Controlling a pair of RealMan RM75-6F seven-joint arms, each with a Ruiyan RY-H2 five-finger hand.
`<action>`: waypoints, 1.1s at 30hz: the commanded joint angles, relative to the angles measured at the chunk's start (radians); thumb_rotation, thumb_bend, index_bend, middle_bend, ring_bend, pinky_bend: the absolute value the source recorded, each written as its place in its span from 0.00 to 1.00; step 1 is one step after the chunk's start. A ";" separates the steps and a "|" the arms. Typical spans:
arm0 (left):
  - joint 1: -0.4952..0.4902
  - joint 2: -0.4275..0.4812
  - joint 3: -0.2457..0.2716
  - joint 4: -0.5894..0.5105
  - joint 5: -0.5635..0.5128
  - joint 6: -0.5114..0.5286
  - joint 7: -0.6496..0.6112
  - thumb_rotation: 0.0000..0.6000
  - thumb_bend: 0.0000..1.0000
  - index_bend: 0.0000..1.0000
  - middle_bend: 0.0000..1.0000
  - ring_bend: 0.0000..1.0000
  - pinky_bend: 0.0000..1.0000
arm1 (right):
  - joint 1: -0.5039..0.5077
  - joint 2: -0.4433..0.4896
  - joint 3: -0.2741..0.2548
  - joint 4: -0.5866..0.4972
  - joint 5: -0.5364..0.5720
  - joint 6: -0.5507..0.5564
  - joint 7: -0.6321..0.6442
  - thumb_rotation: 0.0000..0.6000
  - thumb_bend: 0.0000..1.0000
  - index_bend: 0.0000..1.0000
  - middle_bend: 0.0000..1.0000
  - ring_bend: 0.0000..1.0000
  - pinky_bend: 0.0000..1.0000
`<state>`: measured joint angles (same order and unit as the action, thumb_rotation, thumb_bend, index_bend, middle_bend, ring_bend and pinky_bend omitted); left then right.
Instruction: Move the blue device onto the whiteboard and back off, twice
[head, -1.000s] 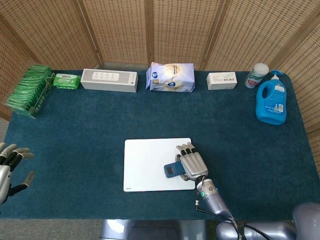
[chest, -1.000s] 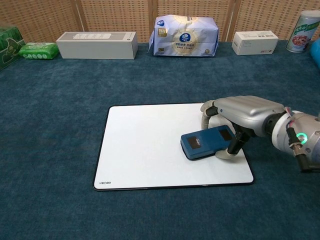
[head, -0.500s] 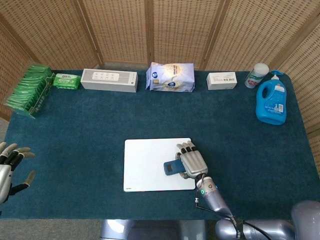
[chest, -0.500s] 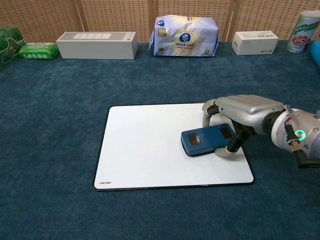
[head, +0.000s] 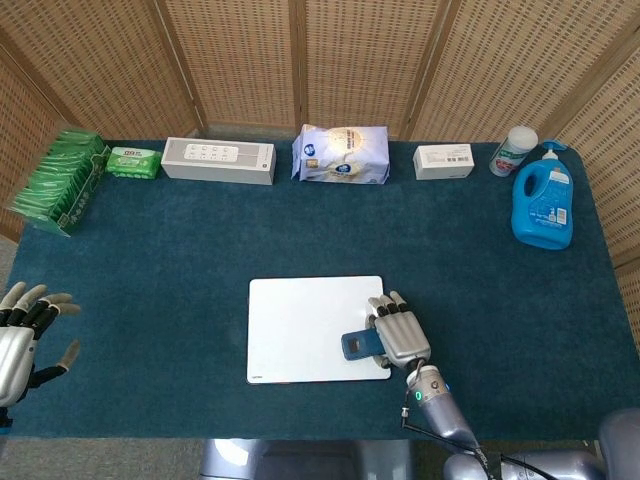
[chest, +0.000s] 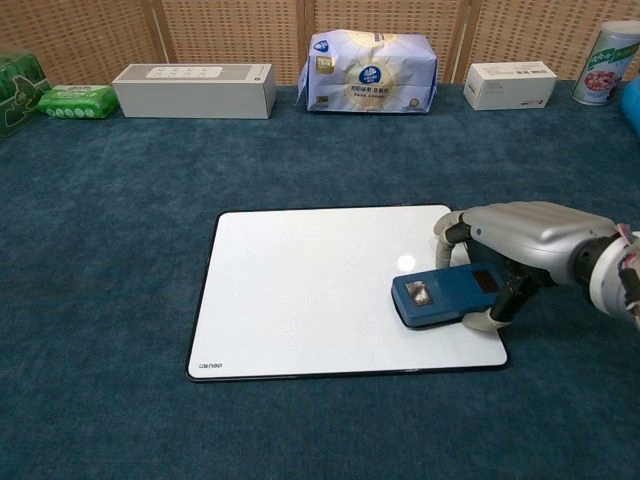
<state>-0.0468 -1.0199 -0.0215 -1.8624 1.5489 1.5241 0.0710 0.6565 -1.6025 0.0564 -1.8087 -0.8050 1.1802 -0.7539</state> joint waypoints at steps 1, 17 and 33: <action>0.000 -0.001 0.000 0.001 -0.001 -0.001 0.000 1.00 0.42 0.33 0.28 0.15 0.03 | -0.002 0.005 -0.003 -0.005 -0.003 0.003 0.000 1.00 0.26 0.70 0.12 0.00 0.00; 0.014 0.004 0.004 0.002 -0.010 0.014 0.002 1.00 0.42 0.33 0.28 0.14 0.03 | 0.075 -0.027 0.057 0.078 0.018 -0.091 0.003 1.00 0.26 0.70 0.12 0.00 0.00; 0.004 -0.003 0.000 0.010 -0.005 0.004 -0.007 1.00 0.42 0.33 0.28 0.14 0.03 | 0.061 -0.016 0.012 0.027 0.036 -0.030 -0.021 1.00 0.26 0.70 0.12 0.00 0.00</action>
<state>-0.0426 -1.0222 -0.0212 -1.8530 1.5437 1.5285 0.0642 0.7240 -1.6232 0.0762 -1.7687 -0.7654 1.1365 -0.7694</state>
